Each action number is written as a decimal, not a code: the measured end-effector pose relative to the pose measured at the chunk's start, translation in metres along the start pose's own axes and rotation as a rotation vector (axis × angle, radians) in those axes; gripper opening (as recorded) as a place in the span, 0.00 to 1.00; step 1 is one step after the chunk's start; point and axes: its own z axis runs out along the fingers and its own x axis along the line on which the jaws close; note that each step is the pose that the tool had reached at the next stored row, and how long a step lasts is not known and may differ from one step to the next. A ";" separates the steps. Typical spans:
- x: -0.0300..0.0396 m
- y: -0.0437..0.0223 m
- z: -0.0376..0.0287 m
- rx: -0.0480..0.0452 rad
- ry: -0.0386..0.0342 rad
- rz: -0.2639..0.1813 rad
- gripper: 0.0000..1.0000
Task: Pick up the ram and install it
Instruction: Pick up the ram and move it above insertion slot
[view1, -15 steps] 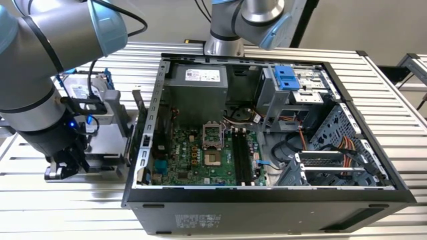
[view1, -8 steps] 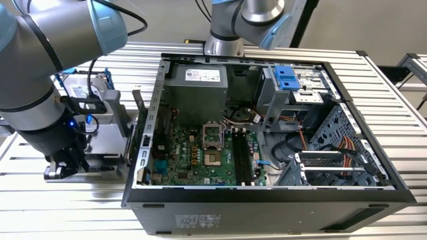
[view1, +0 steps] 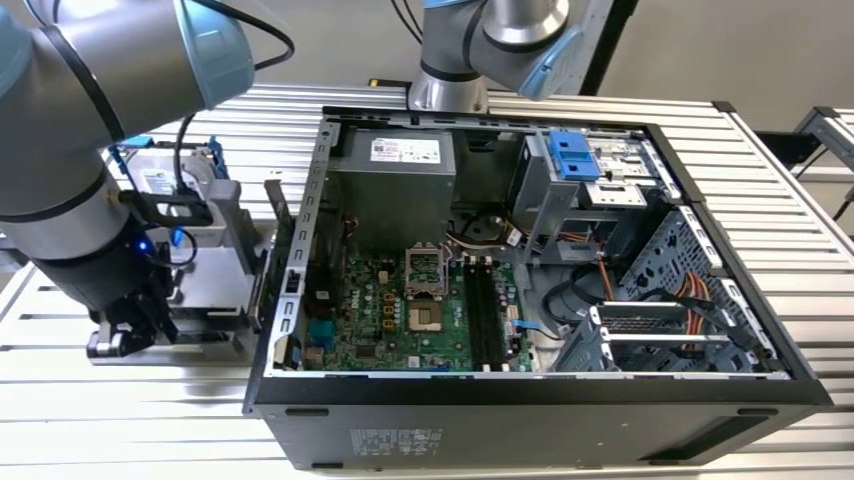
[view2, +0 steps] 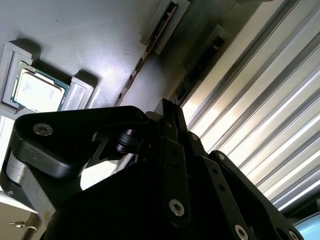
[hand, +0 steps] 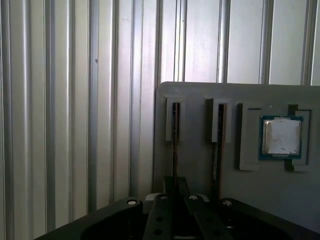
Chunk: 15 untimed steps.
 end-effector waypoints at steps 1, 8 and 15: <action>0.0000 0.0000 -0.0004 0.0001 -0.0001 0.000 0.00; 0.0000 0.0000 -0.0065 0.0001 -0.0001 0.000 0.00; 0.0000 0.0000 -0.0108 0.0001 -0.0001 0.000 0.00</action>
